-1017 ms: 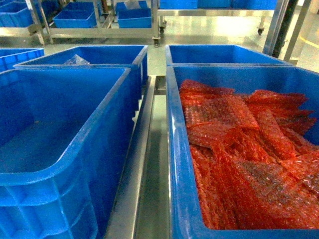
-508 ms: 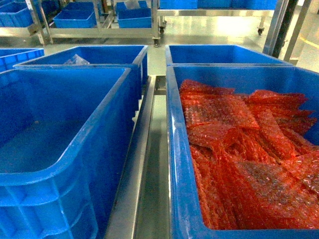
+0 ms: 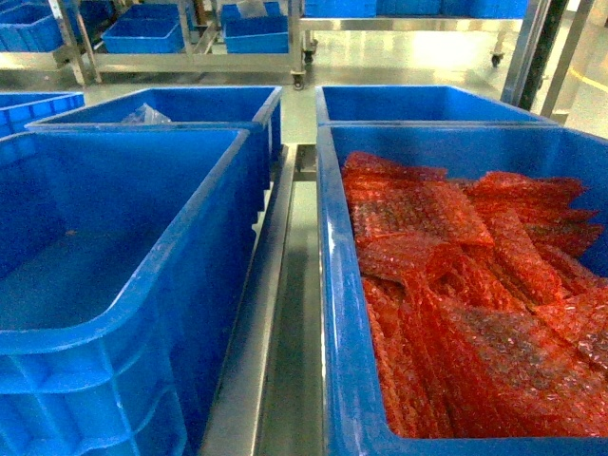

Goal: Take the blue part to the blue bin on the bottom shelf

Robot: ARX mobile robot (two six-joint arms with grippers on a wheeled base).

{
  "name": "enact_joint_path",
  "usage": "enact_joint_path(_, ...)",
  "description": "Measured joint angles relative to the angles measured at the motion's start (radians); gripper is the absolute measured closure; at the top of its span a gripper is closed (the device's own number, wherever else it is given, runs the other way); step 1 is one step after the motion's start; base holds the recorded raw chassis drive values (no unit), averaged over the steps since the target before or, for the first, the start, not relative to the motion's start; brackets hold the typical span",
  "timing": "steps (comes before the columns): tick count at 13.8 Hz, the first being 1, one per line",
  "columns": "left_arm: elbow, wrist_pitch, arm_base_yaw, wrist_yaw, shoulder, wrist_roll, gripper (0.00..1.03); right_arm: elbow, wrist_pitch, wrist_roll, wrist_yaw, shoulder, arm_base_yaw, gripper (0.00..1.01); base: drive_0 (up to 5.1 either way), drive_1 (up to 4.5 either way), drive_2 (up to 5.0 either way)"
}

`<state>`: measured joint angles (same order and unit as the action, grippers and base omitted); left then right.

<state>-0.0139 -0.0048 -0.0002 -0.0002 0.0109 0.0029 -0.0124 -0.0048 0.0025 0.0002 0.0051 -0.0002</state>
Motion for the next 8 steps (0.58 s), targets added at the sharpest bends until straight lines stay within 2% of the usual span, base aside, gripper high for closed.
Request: enact_joint_path(8, 0.000, 0.000, 0.000, 0.000, 0.000, 0.000, 0.05, 0.000, 0.000, 0.000, 0.000, 0.000, 0.000, 0.03, 0.0, 0.00, 0.0)
